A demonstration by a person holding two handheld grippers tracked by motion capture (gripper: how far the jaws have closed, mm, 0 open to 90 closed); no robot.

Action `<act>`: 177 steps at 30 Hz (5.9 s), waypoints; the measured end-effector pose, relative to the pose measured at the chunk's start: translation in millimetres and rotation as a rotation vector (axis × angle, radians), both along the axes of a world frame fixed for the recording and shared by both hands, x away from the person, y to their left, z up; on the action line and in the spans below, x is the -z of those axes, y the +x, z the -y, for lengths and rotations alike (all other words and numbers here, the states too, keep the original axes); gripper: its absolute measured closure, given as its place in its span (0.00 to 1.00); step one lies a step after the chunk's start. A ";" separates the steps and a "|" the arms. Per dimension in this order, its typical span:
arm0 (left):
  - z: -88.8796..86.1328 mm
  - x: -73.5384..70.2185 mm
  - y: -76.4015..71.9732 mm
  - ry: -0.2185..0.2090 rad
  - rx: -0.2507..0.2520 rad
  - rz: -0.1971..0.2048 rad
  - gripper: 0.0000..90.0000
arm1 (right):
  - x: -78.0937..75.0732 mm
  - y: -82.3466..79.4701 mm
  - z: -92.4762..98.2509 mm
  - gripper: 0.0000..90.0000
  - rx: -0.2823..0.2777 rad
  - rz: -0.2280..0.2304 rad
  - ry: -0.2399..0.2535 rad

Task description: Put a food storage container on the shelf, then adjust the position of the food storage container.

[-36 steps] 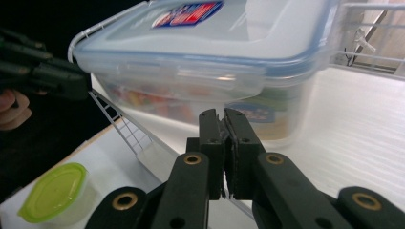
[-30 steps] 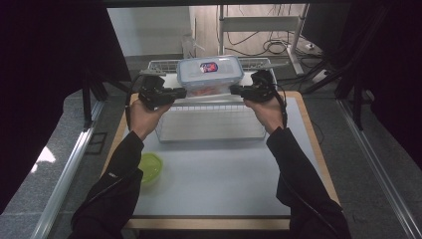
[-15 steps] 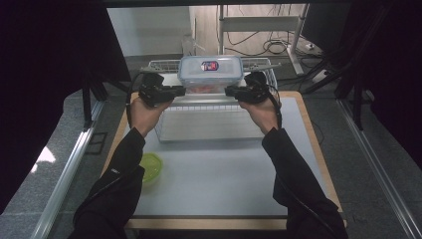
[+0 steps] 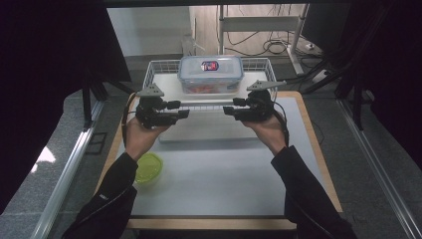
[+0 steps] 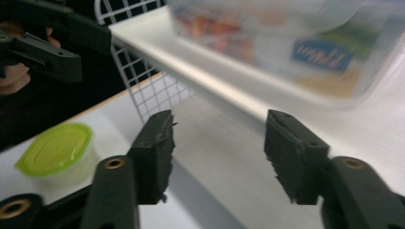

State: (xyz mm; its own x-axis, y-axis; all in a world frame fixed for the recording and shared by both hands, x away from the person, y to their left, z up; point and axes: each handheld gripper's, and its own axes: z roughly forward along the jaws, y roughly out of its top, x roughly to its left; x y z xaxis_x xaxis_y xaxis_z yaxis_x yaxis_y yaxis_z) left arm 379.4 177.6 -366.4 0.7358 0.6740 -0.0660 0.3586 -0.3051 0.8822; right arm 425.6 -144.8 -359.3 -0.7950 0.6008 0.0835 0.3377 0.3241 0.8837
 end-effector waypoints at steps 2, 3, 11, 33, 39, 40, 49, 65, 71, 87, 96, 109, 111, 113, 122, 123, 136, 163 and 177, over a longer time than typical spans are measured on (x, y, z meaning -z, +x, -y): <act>1.2 4.9 -6.9 0.017 0.000 0.011 0.43 | 5.1 -8.4 1.0 0.42 -0.010 0.013 -0.011; 2.1 8.1 -10.4 0.026 0.002 0.014 0.40 | 7.2 -11.2 1.7 0.40 -0.013 0.017 -0.015; 4.0 33.3 -32.9 0.012 0.021 0.006 0.29 | 31.6 -33.8 11.6 0.25 -0.035 0.008 -0.036; -1.2 107.6 -97.7 0.070 0.017 -0.004 0.04 | 101.6 -88.4 41.1 0.03 -0.030 -0.070 -0.098; -4.2 124.0 -109.8 0.124 0.025 -0.034 0.02 | 113.0 -107.6 48.1 0.03 -0.042 -0.056 -0.079; -5.1 126.0 -111.2 0.134 0.022 -0.034 0.02 | 114.5 -110.2 49.1 0.03 -0.042 -0.062 -0.079; -12.6 131.3 -109.4 0.132 0.001 -0.057 0.02 | 130.4 -114.0 55.7 0.05 -0.028 -0.108 -0.125; -74.1 124.9 -97.3 0.134 -0.228 -0.079 0.67 | 138.0 -110.3 54.0 0.05 -0.010 -0.123 -0.154; -113.6 128.7 -92.3 0.158 -0.351 -0.097 0.98 | 139.1 -109.8 53.5 0.06 -0.012 -0.137 -0.160; -125.7 153.0 -79.3 0.202 -0.362 -0.257 1.00 | 141.3 -109.9 52.3 0.08 -0.022 -0.152 -0.189; -123.4 158.4 -76.5 0.189 -0.334 -0.297 1.00 | 142.8 -109.8 51.5 0.08 -0.024 -0.161 -0.201; -109.7 163.3 -72.1 0.185 -0.270 -0.326 1.00 | 145.3 -109.2 50.0 0.08 -0.026 -0.170 -0.216; -106.1 163.1 -70.8 0.191 -0.263 -0.328 1.00 | 145.8 -109.1 49.6 0.08 -0.026 -0.171 -0.218; -103.9 163.8 -69.7 0.199 -0.259 -0.332 1.00 | 146.3 -108.9 49.5 0.08 -0.027 -0.170 -0.222; -111.4 160.6 -73.8 0.177 -0.271 -0.318 1.00 | 146.7 -108.8 50.0 0.08 -0.028 -0.171 -0.229; -111.8 160.0 -74.9 0.168 -0.270 -0.315 1.00 | 146.6 -108.8 50.1 0.08 -0.027 -0.172 -0.229; -100.2 162.2 -82.6 0.176 -0.180 -0.334 1.00 | 146.8 -109.1 49.9 0.08 -0.027 -0.175 -0.235; -57.3 164.6 -43.7 0.149 -0.125 -0.349 1.00 | 150.5 -108.1 47.4 0.08 -0.025 -0.188 -0.257; -72.0 155.3 -67.7 0.179 -0.190 -0.328 1.00 | 148.3 -108.4 49.1 0.08 -0.021 -0.182 -0.252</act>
